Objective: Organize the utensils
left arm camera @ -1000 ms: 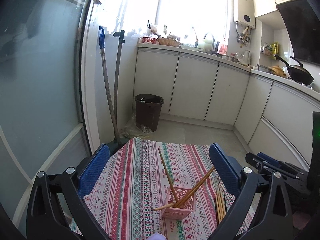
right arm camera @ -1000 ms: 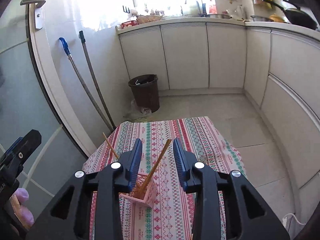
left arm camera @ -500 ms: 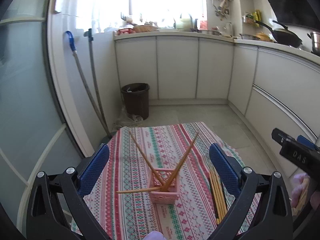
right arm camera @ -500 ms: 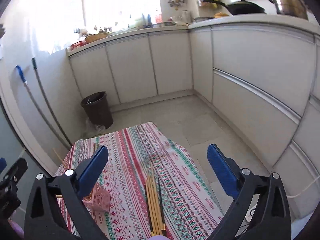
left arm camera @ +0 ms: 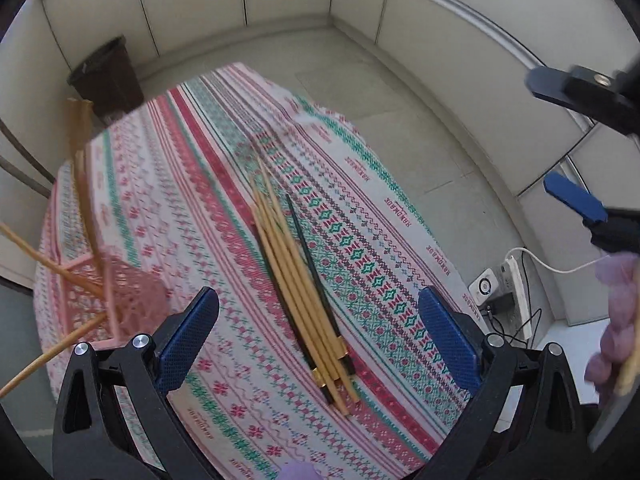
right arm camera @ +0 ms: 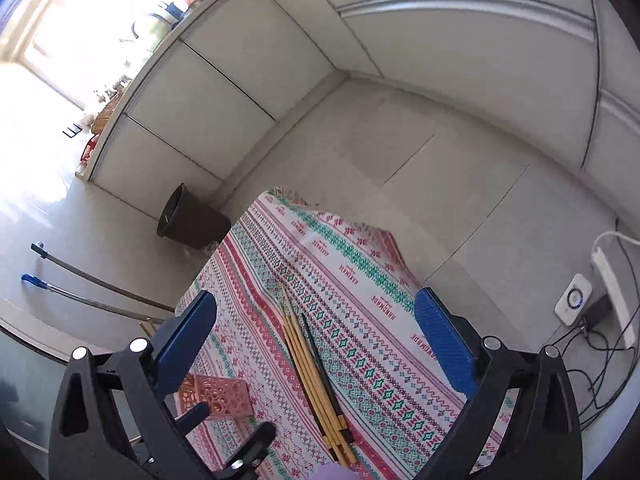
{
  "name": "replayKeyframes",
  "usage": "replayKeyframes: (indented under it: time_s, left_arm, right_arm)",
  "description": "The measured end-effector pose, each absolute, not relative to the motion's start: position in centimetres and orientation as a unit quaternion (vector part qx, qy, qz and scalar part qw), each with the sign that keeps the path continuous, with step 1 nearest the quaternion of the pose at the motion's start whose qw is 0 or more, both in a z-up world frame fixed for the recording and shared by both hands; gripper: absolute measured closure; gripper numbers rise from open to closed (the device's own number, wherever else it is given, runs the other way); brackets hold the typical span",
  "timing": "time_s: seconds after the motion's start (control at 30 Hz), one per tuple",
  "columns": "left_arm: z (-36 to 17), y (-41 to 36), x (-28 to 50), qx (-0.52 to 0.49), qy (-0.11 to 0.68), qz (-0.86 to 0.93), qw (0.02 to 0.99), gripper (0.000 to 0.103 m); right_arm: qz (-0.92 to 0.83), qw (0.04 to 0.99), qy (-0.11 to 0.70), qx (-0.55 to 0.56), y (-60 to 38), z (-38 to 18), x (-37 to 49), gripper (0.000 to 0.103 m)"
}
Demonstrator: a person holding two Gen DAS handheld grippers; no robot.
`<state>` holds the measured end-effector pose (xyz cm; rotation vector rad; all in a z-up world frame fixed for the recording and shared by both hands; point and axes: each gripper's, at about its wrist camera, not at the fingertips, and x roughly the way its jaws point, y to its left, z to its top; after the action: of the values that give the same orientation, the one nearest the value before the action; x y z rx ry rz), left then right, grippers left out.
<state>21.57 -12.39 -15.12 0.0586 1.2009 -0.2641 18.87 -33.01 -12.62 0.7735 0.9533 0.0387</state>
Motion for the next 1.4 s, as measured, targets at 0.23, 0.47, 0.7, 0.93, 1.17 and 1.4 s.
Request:
replayKeyframes:
  time_s: [0.23,0.47,0.7,0.93,1.17,1.4]
  left_arm:
    - [-21.0,-11.5,30.4,0.003,0.619,-0.037,0.785,0.03]
    - [-23.6,-8.4,35.0,-0.071,0.625,0.02,0.777,0.049]
    - [-24.5,-6.9,36.1,-0.093,0.622,0.024,0.777,0.064]
    - [-25.2,-9.8,36.9,-0.021,0.615,0.043,0.787,0.086]
    - [-24.1,-10.8,34.0,-0.016,0.571,-0.013,0.821,0.099]
    - [-17.1,-8.9,22.5,0.007,0.495,-0.067,0.866,0.099]
  right_arm:
    - [0.101,0.736,0.512,0.43,-31.5,-17.7,22.5,0.007]
    - [0.132,0.702,0.525,0.464,-31.2,-19.1,24.3,0.007]
    - [0.117,0.674,0.535,0.495,-31.3,-21.2,24.9,0.007]
    - [0.083,0.689,0.537,0.48,-31.4,-21.5,25.2,0.007]
    - [0.069,0.691,0.544,0.47,-31.4,-22.7,26.1,0.007]
    - [0.059,0.729,0.567,0.379,-28.0,-24.0,28.9,0.007]
